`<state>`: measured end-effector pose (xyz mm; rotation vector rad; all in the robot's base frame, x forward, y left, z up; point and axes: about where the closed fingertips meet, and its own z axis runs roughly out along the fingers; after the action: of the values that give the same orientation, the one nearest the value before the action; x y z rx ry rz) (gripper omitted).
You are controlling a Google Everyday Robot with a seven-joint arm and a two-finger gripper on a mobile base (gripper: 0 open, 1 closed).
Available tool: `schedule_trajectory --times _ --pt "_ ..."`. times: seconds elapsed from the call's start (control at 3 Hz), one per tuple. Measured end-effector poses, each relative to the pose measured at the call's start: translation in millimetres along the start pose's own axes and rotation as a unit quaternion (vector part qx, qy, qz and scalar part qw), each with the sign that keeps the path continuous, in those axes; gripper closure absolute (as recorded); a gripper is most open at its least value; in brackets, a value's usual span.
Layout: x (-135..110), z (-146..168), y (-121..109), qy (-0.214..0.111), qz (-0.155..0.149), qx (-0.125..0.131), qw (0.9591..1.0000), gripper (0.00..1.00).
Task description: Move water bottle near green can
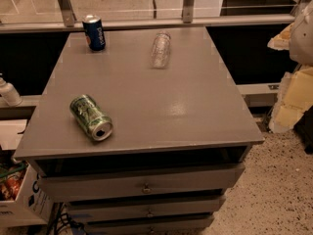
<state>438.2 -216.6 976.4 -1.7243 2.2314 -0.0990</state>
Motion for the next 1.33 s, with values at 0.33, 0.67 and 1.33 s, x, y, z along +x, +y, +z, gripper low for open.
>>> schedule_trajectory --times 0.33,0.67,1.33 --pt "0 0 0 0.0 0.0 0.0 1.0 0.0" --pt "-6 12 -28 -0.014 0.008 0.011 0.9998 0.0" --pt "-26 60 -107 -0.014 -0.047 0.025 0.9985 0.0"
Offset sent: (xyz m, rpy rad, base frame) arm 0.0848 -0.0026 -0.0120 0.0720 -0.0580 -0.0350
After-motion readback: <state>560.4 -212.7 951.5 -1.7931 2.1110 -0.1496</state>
